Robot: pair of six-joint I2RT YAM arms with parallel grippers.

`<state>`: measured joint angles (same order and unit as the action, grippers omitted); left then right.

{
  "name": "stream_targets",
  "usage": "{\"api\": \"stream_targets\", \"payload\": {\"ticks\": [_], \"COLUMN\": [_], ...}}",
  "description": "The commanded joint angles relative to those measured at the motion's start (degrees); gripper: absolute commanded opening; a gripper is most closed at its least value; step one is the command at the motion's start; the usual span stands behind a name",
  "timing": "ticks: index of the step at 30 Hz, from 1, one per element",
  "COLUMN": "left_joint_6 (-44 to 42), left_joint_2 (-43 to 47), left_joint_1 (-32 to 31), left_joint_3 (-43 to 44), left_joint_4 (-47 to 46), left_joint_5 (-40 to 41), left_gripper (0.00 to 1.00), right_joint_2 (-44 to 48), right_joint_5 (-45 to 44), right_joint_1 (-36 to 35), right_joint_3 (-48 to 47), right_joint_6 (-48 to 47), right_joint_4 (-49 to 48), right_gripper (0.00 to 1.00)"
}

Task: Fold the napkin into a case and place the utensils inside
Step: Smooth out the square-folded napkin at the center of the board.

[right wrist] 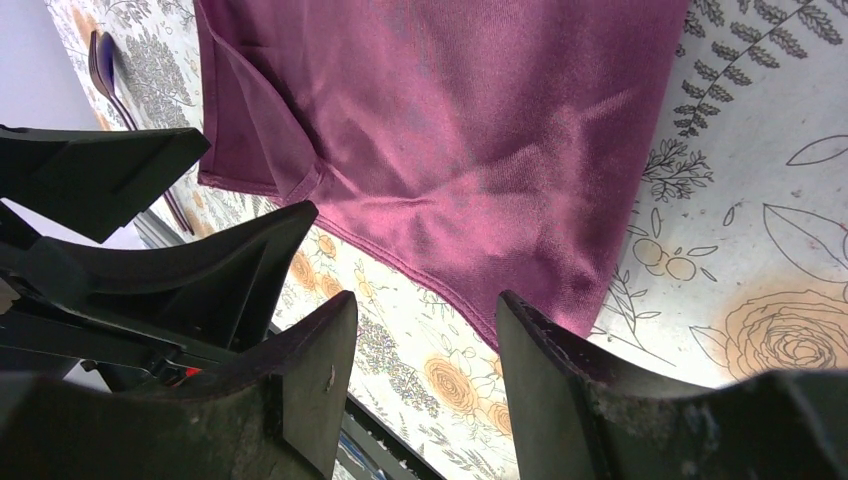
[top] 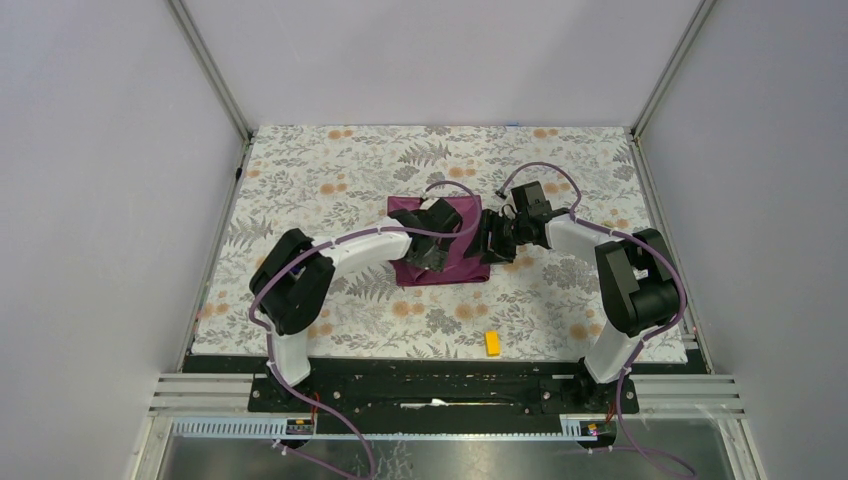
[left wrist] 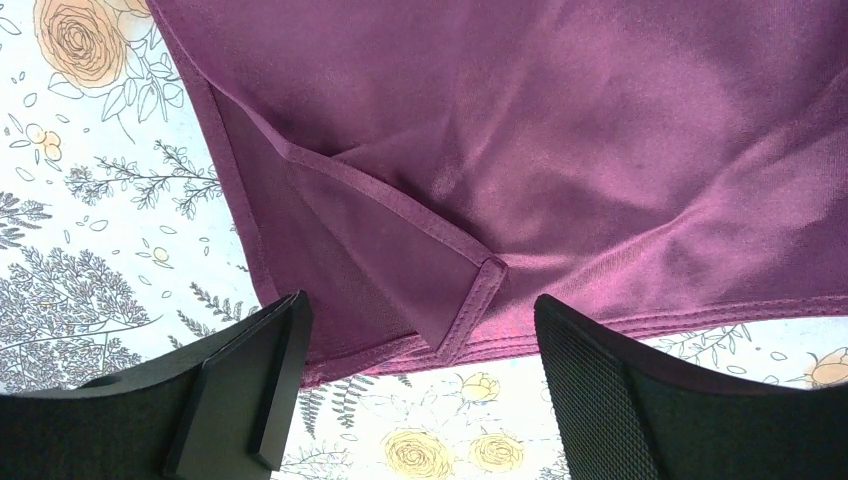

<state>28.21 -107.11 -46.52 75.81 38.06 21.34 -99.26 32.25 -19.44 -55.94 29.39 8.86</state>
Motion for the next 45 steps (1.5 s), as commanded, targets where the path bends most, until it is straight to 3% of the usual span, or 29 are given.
{"api": "stream_targets", "payload": {"ticks": [1,12,18,21,29,37,41,45], "left_joint_6": [0.4,-0.8,0.9,2.4,8.4,7.7,6.0,5.9], "left_joint_2": [-0.5,-2.4,-1.1,0.6,12.3,24.5,24.8,21.8], "left_joint_1": [-0.4,-0.4,0.1,0.3,3.4,12.5,18.5,21.1], "left_joint_3": [0.9,0.0,-1.7,-3.8,-14.3,-17.6,-14.0,-10.0], "left_joint_4": [-1.4,-0.9,-0.2,-0.2,-1.4,-6.8,-10.3,-13.2], "left_joint_5": [0.2,2.6,6.4,8.1,9.5,-11.2,-24.5,-31.2], "left_gripper": [0.87,0.86,0.74,0.69,0.68,0.75,0.76,0.76], "right_joint_2": [1.5,1.1,0.7,0.7,0.8,2.0,3.2,3.0], "right_joint_5": [0.8,1.2,1.4,1.5,0.7,-6.6,-4.8,-3.9], "right_joint_1": [0.1,0.1,0.1,0.1,0.1,0.4,0.5,1.1], "right_joint_3": [0.4,0.2,0.2,0.2,0.1,-0.3,3.4,7.5], "right_joint_6": [-0.5,-0.3,-0.3,-0.2,-0.1,-2.5,2.2,5.9], "right_joint_4": [-1.6,-1.9,-2.0,-1.9,-1.6,5.0,2.4,-1.7], "right_gripper": [0.60,0.60,0.60,0.60,0.60,0.62,0.61,0.58]}}
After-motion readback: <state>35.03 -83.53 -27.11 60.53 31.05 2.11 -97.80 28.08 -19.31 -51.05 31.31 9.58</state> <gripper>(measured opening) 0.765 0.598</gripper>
